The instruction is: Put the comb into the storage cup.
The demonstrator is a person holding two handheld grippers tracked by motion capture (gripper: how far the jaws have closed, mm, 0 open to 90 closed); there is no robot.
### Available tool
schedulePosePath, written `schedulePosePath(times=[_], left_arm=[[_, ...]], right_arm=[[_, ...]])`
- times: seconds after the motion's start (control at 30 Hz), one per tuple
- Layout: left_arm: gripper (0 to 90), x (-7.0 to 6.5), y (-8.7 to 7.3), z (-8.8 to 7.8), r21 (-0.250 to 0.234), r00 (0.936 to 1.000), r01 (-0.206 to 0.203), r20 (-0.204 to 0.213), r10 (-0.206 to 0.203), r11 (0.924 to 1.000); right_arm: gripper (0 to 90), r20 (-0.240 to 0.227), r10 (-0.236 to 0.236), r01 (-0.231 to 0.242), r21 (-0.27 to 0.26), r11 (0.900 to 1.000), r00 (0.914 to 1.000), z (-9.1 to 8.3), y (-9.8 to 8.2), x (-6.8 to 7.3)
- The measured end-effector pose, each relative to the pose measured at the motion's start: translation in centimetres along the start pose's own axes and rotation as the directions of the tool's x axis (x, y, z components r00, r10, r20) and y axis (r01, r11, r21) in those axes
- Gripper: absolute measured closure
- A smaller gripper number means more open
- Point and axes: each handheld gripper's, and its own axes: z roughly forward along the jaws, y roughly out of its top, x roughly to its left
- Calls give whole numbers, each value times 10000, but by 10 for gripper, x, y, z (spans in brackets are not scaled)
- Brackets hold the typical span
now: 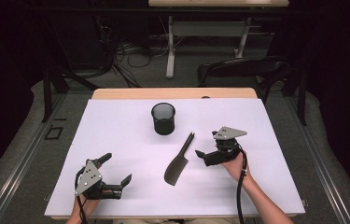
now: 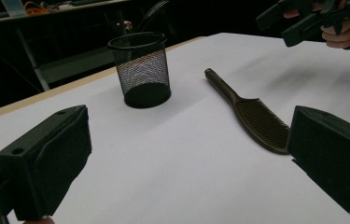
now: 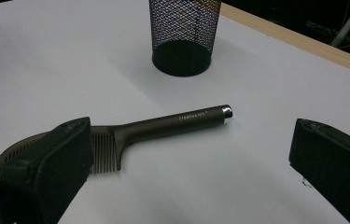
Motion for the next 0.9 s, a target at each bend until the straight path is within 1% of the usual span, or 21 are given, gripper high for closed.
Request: schedulePosePath(times=[0.07,0.17,0.2,0.3,0.53,0.9], left_arm=[[1,0,0,0,-31,10000,21,-32,-21,10000],[1,1,0,1,2,10000,-4,-6,4,10000],[1,0,0,2,8,10000,5,31,-5,10000],[1,0,0,1,-8,10000,-81,49,81,10000],[0,-1,1,4,-5,9999,-79,100,79,10000],[0,0,0,3,-1,9999,-60,122,60,10000]], right_arm=[[0,78,16,-17,83,10000,10000,6,3,-2],[0,35,24,-24,162,9999,10000,11,4,-3],[0,-30,82,-81,189,9998,10000,16,5,-5],[0,-30,127,-126,196,9997,9999,20,7,-7],[0,-65,61,-58,336,9994,10000,28,13,-10],[2,-68,69,-65,565,9984,10000,42,20,-18]])
